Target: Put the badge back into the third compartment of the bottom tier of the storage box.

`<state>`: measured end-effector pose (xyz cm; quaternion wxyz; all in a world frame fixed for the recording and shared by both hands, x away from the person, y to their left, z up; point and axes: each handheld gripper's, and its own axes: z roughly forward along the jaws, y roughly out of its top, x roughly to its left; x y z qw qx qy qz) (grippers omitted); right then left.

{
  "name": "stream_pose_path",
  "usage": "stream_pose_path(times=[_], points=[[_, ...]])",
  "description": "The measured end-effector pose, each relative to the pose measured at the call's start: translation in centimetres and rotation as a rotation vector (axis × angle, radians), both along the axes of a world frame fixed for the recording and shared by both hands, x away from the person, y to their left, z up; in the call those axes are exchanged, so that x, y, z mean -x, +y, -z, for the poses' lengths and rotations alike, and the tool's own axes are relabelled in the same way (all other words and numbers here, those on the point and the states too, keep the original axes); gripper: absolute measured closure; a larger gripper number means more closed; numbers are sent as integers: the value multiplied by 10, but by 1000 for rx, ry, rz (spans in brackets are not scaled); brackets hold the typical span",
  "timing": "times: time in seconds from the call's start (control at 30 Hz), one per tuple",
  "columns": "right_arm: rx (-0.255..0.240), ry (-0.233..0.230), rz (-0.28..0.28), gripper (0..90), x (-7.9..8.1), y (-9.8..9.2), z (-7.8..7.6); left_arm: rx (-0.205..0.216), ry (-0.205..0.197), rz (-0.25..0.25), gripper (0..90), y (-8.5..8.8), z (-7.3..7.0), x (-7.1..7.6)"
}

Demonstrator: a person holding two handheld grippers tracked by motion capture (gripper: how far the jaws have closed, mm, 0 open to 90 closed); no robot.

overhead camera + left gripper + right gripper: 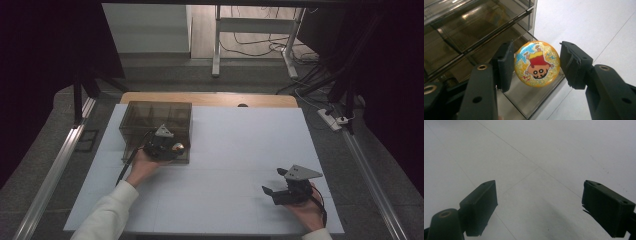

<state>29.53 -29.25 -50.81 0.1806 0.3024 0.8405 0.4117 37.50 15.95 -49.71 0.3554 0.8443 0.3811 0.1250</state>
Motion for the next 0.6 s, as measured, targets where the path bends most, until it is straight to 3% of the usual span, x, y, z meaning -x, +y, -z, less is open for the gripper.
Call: stream_pose_path(times=[0.47, 0.6], points=[[0, 0, 1, 125, 0, 0, 0, 6, -3, 5, 451, 0, -3, 3], [1, -1, 1, 124, 0, 0, 0, 13, -12, -2, 386, 1, -5, 5]])
